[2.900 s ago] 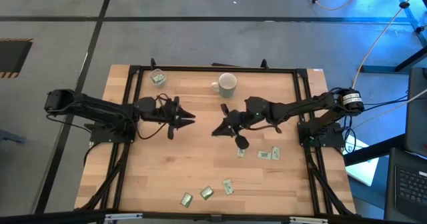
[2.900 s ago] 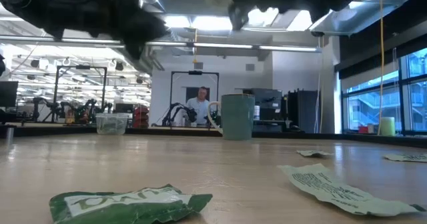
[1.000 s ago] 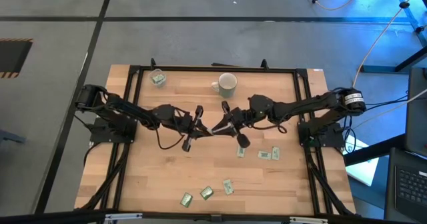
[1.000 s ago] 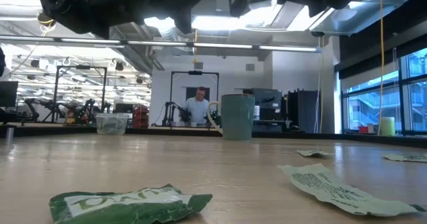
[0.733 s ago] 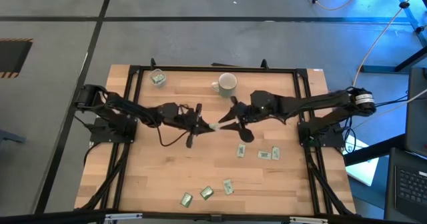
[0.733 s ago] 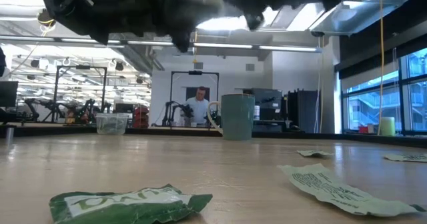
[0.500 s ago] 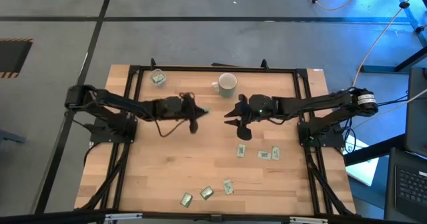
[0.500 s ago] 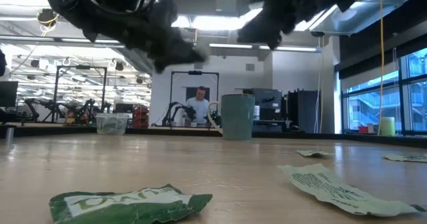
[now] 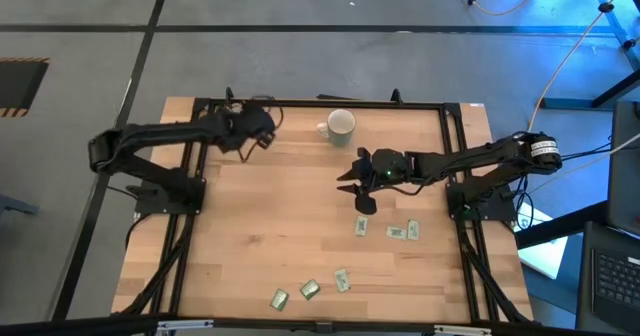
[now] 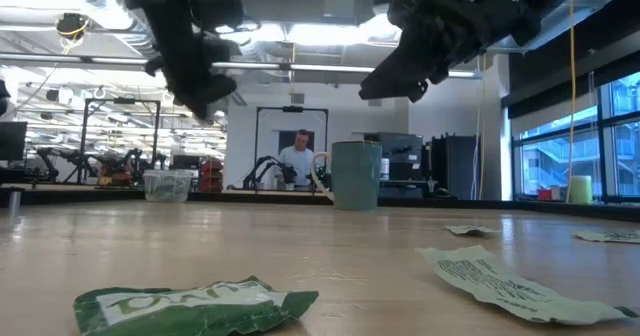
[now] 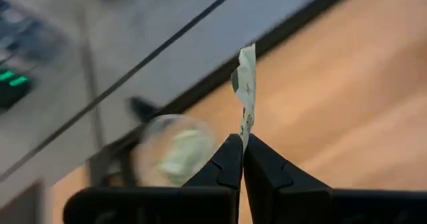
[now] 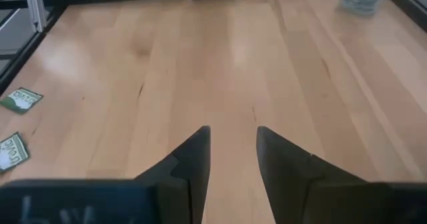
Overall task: Pick and place Stevia / Truvia into bins
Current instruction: Put the stevia packet into the transparent bin
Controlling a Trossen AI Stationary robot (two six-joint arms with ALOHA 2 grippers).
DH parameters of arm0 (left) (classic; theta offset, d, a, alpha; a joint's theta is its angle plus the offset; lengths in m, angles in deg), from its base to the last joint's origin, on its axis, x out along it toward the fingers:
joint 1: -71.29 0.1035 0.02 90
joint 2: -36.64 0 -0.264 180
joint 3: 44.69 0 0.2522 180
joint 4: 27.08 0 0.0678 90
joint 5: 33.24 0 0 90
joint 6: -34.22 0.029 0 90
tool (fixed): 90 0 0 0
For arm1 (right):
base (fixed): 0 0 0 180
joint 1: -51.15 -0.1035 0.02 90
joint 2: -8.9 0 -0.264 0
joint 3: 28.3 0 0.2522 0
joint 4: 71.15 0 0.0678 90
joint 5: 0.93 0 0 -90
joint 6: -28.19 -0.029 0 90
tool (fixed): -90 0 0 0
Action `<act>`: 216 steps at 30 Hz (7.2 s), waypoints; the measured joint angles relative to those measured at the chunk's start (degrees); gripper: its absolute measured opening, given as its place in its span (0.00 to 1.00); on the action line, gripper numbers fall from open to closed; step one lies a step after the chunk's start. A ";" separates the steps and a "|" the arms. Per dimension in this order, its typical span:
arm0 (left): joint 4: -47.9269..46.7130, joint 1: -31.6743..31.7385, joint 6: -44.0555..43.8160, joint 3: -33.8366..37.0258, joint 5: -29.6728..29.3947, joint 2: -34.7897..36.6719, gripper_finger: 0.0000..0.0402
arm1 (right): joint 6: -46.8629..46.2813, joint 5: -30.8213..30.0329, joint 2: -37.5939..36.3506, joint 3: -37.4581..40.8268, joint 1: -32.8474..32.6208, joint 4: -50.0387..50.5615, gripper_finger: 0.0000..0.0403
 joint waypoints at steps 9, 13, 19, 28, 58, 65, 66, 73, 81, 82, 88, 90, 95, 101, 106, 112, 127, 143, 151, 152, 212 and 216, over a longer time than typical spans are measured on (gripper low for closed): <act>-4.16 14.41 3.13 -0.95 -0.83 -5.76 0.01 | 1.14 0.00 0.00 0.07 0.00 -0.02 0.31; -4.18 17.99 4.54 -0.95 -0.75 -9.59 0.01 | 1.33 0.00 0.00 0.07 0.00 -0.20 0.31; -4.18 19.49 4.68 -0.95 -0.53 -16.36 0.01 | 1.33 0.00 0.00 0.07 0.00 -0.35 0.31; -4.13 19.47 4.68 -0.95 -2.96 -23.22 0.01 | 1.53 0.00 0.00 0.07 0.01 -0.35 0.31; 4.58 12.03 7.98 0.04 9.96 -4.37 0.22 | -3.66 4.31 -0.65 0.09 0.02 13.90 0.31; 30.10 -0.19 9.66 14.53 24.27 9.93 0.21 | -4.11 5.48 -0.65 0.13 -1.49 19.69 0.31; 34.07 -1.91 9.42 16.91 26.80 11.62 0.21 | -4.61 5.41 -0.65 0.13 -1.98 19.87 0.31; 64.18 -12.27 7.59 31.37 39.18 17.34 0.21 | -4.75 -1.37 -0.12 -1.73 -8.77 25.42 0.30; 77.13 -19.13 7.52 36.78 39.64 17.17 0.21 | -11.54 -4.07 4.07 -3.91 -13.59 31.36 0.21; 77.11 -19.72 7.52 36.80 39.57 17.17 0.21 | -12.02 -4.04 5.00 -3.91 -13.85 31.36 0.20; 77.13 -21.68 7.66 36.80 38.63 17.14 0.21 | -12.59 -4.04 9.75 -3.91 -14.15 30.60 0.17; 77.11 -22.00 7.67 36.80 38.29 17.14 0.21 | -12.58 -4.04 10.83 -3.93 -14.13 29.82 0.17; 76.88 -22.06 7.68 36.82 38.20 17.14 0.21 | -12.51 -4.02 13.71 -3.93 -14.16 29.20 0.17; 76.67 -22.06 7.68 36.82 38.20 17.14 0.21 | -12.48 -4.29 17.27 -4.32 -14.16 28.29 0.17; 76.65 -22.06 7.68 36.82 38.20 17.14 0.21 | -12.48 -4.39 18.03 -4.39 -14.14 28.14 0.15; 76.61 -22.06 7.70 36.82 38.09 17.14 0.21 | -12.17 -4.51 18.08 -4.37 -14.12 28.48 0.03; 76.58 -22.00 -2.75 36.84 32.42 17.14 0.21 | -0.42 -27.30 18.27 -17.10 -14.14 37.81 0.00; 78.66 -22.06 -8.40 36.84 29.25 17.12 0.27 | 35.95 -42.21 18.25 -25.68 -12.01 10.54 0.00; 80.17 -22.06 -12.30 36.84 28.84 16.28 0.37 | 37.47 -41.94 18.23 -25.68 -10.35 9.85 0.00; 80.16 -22.06 -12.93 36.84 28.68 15.73 0.38 | 37.56 -41.94 18.23 -25.68 -10.20 9.76 0.00; 31.53 -13.77 1.67 17.88 8.42 11.90 0.01 | 15.63 -47.65 17.99 -19.95 -10.54 19.78 0.29; 10.79 -9.44 -0.39 10.86 -1.35 11.68 0.01 | 13.02 -47.63 17.99 -18.81 -9.28 19.77 0.29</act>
